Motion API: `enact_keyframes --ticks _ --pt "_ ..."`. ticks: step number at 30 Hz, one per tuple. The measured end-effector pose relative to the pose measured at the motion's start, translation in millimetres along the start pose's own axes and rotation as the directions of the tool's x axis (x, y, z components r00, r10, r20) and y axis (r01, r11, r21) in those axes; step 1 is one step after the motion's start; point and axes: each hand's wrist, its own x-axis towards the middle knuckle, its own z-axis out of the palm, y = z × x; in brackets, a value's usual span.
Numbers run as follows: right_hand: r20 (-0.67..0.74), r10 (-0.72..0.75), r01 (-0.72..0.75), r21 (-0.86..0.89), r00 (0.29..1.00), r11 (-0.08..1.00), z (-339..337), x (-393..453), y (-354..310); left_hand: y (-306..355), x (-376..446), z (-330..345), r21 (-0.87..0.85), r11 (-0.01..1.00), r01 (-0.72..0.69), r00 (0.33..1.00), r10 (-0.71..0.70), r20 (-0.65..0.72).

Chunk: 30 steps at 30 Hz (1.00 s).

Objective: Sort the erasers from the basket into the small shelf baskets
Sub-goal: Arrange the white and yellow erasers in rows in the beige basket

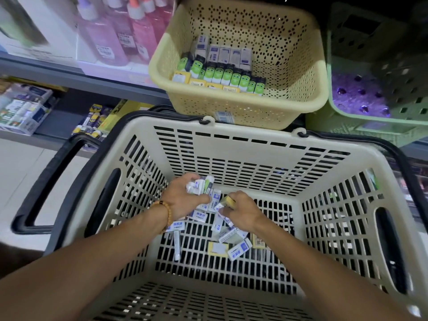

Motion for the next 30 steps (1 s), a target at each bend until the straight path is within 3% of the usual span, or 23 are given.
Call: enact_keyframes --ticks 5,7,10,16,22,25,30 --pt "0.013 0.087 -0.087 0.243 0.996 0.966 -25.6 -20.0 -17.2 22.1 -21.0 -13.3 -0.376 0.912 0.165 0.981 -0.114 0.154" --pt "0.012 0.049 -0.050 0.338 0.999 0.940 -38.4 -32.4 -31.0 32.8 -31.8 -22.7 -0.501 0.837 0.219 0.966 -0.113 0.233" --pt "-0.067 -0.031 0.051 0.331 0.997 0.942 -58.1 -52.9 -57.2 52.5 -50.7 -38.8 -0.628 0.753 0.198 0.962 -0.027 0.271" --pt "-0.232 -0.200 0.284 0.429 0.952 0.857 -85.7 -90.6 -117.5 85.3 -82.3 -78.4 -0.759 0.644 0.093 0.941 0.192 0.278" --pt "-0.405 -0.337 0.491 0.378 0.850 0.785 -122.8 -105.1 -175.8 116.7 -91.7 -120.0 -0.847 0.531 -0.030 0.923 0.340 0.180" --pt "-0.485 -0.292 0.497 0.376 0.824 0.782 -142.6 -81.6 -201.3 133.8 -83.8 -138.9 -0.884 0.459 -0.090 0.904 0.410 0.121" --pt "-0.522 -0.108 0.377 0.443 0.846 0.814 -165.7 -11.9 -232.5 157.0 -63.9 -168.5 -0.912 0.390 -0.128 0.883 0.464 0.074"
